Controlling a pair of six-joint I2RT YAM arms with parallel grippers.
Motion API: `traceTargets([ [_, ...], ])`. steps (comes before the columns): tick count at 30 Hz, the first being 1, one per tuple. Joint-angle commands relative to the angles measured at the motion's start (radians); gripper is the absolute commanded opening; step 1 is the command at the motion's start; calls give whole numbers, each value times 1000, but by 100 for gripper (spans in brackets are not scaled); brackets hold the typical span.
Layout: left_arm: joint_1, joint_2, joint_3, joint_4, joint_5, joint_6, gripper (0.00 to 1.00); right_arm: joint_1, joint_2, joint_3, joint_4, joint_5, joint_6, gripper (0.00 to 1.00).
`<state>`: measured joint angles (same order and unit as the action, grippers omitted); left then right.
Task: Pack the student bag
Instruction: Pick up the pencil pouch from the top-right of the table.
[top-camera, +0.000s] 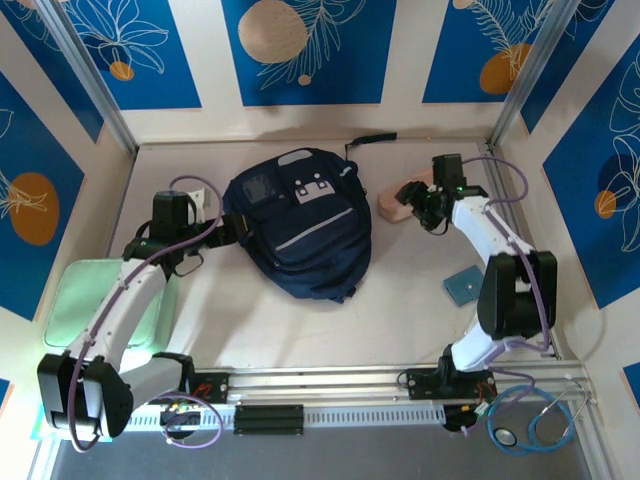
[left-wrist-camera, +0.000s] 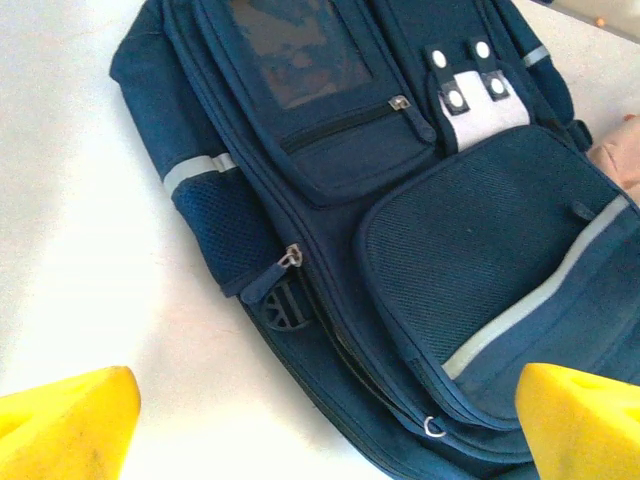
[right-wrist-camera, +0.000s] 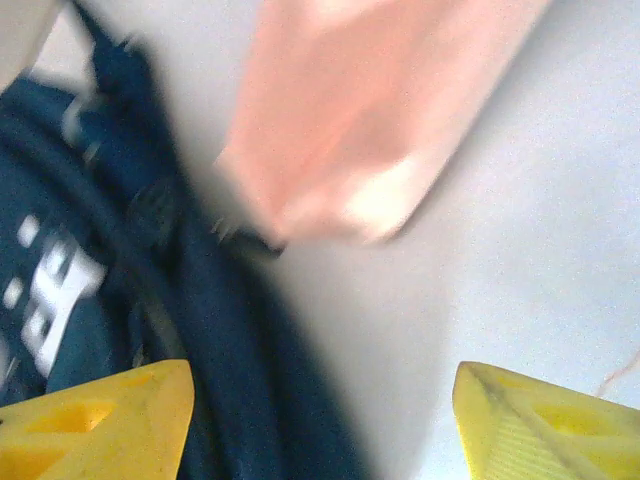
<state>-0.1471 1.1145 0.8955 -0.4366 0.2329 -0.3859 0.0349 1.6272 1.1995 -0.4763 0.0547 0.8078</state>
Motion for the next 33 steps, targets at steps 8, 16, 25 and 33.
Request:
traceTargets([
  [8,-18,-52,-12,-37,84,8,100,-178,328,244,50,-183,14,73],
  [16,-29,-35,20,-55,95,9,100,-191,442,304,89,-217,60,71],
  [25,-76,2,49,-39,96,9,100,-196,457,292,140,-272,44,30],
  [33,-217,107,124,-38,36,47,100,-221,309,150,235,-336,48,1],
])
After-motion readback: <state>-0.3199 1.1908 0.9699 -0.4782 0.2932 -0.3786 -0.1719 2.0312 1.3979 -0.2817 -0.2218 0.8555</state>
